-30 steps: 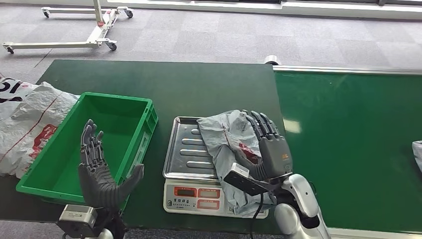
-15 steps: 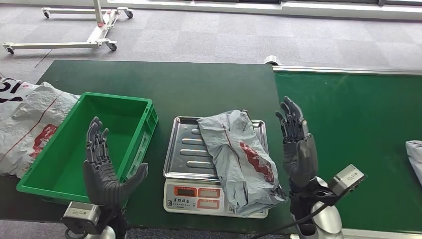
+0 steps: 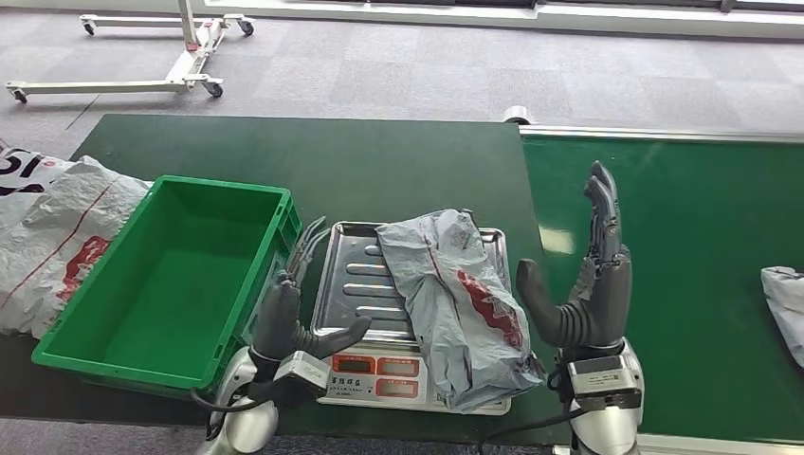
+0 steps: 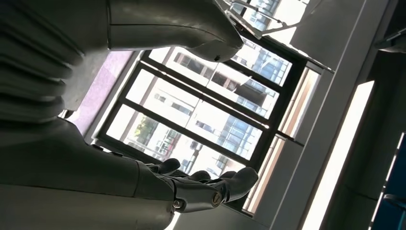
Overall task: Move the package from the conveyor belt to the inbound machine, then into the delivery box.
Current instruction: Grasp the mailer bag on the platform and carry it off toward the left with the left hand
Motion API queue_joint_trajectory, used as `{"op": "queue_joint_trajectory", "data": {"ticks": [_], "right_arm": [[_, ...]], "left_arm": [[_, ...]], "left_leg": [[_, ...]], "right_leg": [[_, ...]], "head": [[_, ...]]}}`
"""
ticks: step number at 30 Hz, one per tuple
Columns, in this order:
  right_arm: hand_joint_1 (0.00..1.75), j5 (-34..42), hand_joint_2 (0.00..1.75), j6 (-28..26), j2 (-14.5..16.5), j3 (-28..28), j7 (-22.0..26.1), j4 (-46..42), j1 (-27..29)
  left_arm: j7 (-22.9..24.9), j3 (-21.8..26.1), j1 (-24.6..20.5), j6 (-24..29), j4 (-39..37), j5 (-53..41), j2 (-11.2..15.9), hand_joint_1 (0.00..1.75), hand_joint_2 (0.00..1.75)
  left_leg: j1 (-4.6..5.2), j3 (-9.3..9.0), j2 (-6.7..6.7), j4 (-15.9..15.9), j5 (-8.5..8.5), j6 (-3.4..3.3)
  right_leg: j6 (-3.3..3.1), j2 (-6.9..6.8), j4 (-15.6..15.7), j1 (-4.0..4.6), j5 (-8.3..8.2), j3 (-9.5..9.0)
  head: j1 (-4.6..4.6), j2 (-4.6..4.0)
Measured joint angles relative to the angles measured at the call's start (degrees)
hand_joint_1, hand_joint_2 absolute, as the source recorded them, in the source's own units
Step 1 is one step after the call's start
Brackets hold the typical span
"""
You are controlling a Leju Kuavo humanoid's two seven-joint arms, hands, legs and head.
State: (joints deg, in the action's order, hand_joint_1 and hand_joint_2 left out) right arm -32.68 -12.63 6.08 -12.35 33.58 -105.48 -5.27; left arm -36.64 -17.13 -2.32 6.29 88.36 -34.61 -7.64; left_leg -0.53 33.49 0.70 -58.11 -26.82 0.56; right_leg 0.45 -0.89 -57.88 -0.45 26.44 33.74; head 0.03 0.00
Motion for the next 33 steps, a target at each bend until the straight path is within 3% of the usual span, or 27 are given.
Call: {"op": "queue_joint_trajectory", "data": {"ticks": [10, 19, 26, 27, 30, 31, 33], "right_arm": [[0.00, -0.63, 1.75, -0.40, 0.63, -2.92, -1.41, 1.54, -3.07], [0.00, -0.14, 1.75, -0.58, 0.87, -3.34, -2.02, 2.85, -4.65], [0.00, -0.22, 1.75, -0.32, 1.22, -3.37, -2.87, 2.95, -4.80], [0.00, -0.26, 1.75, -0.24, 1.29, -3.37, -2.98, 2.95, -4.84], [0.00, -0.38, 1.75, 0.06, 1.51, -3.37, -3.14, 2.95, -5.04], [0.00, -0.44, 1.75, 0.15, 1.60, -3.36, -3.20, 2.95, -5.09], [0.00, -0.57, 1.75, 0.28, 1.75, -3.36, -3.30, 2.95, -5.11]], "left_arm": [[2.62, -7.15, -11.60, -0.65, -15.95, -6.71, -3.46, 0.00, 1.75], [3.26, -13.09, -18.28, 0.97, -30.15, -9.31, -6.85, 0.00, 1.75], [3.50, -16.10, -20.92, 1.47, -38.35, -10.74, -8.89, 0.05, 1.75], [3.57, -16.41, -21.27, 1.66, -39.42, -11.03, -9.16, 0.37, 1.75], [3.75, -17.49, -22.44, 2.40, -43.00, -12.36, -9.91, 1.57, 1.75], [3.80, -17.84, -22.76, 2.66, -44.13, -12.79, -10.12, 1.68, 1.75], [3.98, -18.44, -23.35, 3.02, -46.20, -13.35, -10.45, 1.75, 1.75]], "left_leg": [[0.01, 0.01, -0.01, -0.01, 0.04, -0.01], [0.01, 0.03, 0.00, -0.01, 0.03, -0.01], [0.01, 0.03, 0.00, -0.01, 0.03, -0.01], [0.00, 0.04, -0.01, -0.01, 0.03, -0.01], [0.00, 0.04, -0.01, -0.01, 0.03, -0.01], [0.00, 0.04, -0.01, -0.01, 0.03, -0.01], [0.00, 0.03, -0.01, -0.01, 0.03, -0.01]], "right_leg": [[0.02, 0.01, 0.00, -0.01, -0.06, 0.01], [0.02, 0.02, 0.00, -0.01, -0.06, 0.03], [0.02, 0.02, 0.00, 0.00, -0.05, 0.03], [0.02, 0.02, 0.00, 0.00, -0.05, 0.03], [0.02, 0.00, 0.00, 0.00, -0.05, 0.02], [0.02, 0.01, 0.00, 0.00, -0.05, 0.02], [0.02, 0.01, 0.00, 0.00, -0.05, 0.02]], "head": [[0.01, 0.00], [0.01, 0.00], [0.01, 0.00], [0.01, 0.00], [0.01, 0.00], [0.01, 0.00], [0.01, 0.00]]}}
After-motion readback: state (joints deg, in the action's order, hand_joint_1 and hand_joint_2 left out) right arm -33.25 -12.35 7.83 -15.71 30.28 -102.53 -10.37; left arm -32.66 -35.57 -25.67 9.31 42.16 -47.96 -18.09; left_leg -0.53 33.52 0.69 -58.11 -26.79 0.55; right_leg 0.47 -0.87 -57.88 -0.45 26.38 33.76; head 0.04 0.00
